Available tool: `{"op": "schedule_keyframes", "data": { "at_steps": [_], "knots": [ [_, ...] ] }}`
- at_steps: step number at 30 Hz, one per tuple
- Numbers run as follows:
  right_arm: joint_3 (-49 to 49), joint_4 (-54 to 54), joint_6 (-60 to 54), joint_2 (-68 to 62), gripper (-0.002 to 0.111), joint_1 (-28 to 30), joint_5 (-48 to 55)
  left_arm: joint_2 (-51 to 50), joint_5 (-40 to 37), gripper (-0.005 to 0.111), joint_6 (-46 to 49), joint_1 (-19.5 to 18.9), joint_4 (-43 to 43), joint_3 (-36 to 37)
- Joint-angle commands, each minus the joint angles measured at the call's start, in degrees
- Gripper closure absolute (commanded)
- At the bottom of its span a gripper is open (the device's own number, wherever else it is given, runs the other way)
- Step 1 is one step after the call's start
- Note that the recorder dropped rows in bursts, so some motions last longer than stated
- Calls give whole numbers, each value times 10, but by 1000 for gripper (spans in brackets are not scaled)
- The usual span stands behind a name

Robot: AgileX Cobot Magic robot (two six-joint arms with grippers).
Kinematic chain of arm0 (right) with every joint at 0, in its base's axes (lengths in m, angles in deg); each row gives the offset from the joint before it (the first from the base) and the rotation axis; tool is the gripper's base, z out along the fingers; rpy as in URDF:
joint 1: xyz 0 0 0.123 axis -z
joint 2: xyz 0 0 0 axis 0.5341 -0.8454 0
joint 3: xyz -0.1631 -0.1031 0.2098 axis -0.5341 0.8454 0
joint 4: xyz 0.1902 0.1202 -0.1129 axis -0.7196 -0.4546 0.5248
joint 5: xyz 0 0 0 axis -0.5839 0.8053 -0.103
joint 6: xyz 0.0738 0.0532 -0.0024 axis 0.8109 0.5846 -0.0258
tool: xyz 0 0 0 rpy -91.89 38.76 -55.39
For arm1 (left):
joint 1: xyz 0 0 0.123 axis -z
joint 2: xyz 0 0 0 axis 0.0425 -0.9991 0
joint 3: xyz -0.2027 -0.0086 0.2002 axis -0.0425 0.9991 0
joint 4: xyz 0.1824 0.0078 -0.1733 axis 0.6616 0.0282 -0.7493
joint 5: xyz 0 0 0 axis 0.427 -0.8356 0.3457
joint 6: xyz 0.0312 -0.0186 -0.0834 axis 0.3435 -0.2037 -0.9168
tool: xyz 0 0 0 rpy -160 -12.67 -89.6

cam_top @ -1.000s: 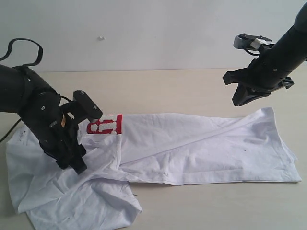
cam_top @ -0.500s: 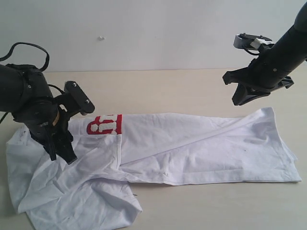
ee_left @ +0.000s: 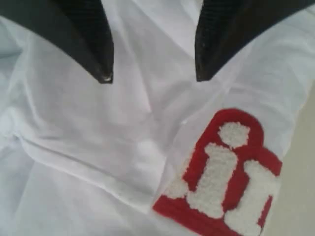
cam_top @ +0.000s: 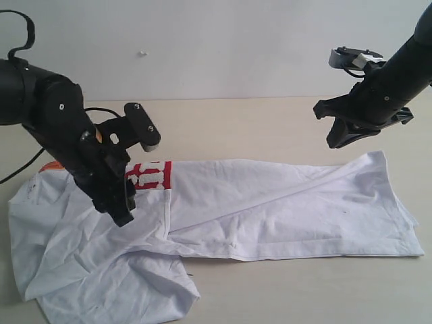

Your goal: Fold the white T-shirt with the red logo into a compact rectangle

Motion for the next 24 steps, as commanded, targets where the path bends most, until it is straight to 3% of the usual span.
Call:
{"op": "schedule_keyframes", "data": {
  "at_steps": [1,9,11,12,15,24],
  "knots": [
    [1,-3,-7,7,100,-1,-6,-53,-19,57,33,0,-12,-44],
    [1,-3,-15,7,100,-1,-18,-118,-16,59,81,0,-19,-100],
    [1,-3,-15,7,100,-1,-23,-123,-22,74,99,0,-19,-99],
    [1,-3,-15,7,100,-1,-23,-123,-24,89,99,0,-19,-99],
    [1,-3,-15,7,100,-1,-20,-123,-24,106,102,0,-19,-99],
    [1,-3,-15,7,100,-1,-16,-98,-26,107,113,1,-16,-101]
  ]
}}
